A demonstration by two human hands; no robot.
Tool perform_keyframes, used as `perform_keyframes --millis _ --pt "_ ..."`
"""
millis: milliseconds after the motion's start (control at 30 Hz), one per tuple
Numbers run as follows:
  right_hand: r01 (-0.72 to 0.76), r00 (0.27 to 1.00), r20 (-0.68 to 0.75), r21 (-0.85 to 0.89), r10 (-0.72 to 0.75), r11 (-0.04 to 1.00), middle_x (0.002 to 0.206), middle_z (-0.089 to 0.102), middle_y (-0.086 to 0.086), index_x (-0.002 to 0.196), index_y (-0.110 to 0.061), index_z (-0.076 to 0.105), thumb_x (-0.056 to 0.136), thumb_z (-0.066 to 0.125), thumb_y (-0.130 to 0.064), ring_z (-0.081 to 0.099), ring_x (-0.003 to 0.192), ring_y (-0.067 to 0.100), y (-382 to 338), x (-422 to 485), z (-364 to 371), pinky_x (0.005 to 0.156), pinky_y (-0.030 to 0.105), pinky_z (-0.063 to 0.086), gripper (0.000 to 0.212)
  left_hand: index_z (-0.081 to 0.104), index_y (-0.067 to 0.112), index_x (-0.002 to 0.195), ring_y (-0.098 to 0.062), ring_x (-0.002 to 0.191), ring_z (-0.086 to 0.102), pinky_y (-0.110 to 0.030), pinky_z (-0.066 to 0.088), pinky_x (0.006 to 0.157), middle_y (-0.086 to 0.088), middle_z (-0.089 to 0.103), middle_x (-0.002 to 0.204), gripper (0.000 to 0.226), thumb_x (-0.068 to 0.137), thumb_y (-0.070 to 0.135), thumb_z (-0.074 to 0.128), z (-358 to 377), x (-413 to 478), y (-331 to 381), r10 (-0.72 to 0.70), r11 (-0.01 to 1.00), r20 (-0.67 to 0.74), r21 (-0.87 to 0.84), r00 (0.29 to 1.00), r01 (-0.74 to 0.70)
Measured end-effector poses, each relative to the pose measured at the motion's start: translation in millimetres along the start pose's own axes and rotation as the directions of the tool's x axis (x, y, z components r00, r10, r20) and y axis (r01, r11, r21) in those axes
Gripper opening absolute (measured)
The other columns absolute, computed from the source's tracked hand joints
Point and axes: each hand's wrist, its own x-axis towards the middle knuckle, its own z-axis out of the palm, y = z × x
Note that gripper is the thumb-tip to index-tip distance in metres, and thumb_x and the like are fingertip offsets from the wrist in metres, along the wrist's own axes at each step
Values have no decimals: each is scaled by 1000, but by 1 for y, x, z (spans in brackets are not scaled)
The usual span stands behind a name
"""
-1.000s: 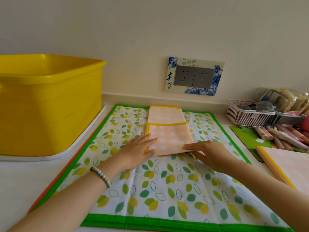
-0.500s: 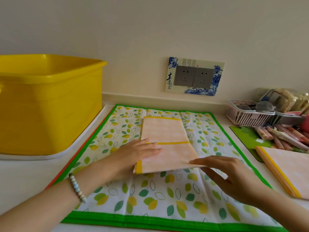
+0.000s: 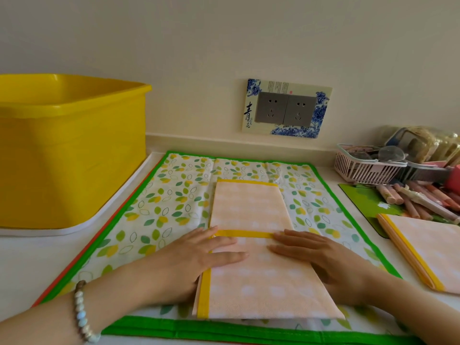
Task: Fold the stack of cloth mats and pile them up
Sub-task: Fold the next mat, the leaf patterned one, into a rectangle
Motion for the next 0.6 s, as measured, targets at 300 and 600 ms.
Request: perform_keyframes --millis 300,600 --pt "-105 984 -112 248 136 963 135 48 -24 127 -46 50 90 60 -27 42 125 -9 2 4 -4 107 17 34 42 42 43 137 10 115 33 2 17 94 29 44 127 44 96 25 44 -6 14 -24 -148 986 -264 -116 953 121" --pt "-307 786 -219 673 578 673 72 72 -10 83 -33 71 82 55 -45 66 62 7 9 27 -4 53 13 49 20 72 29 72 3 68 63 -9 45 66 17 70 71 13 82 37 68 -7 38 -45 -410 783 -379 -612 830 107"
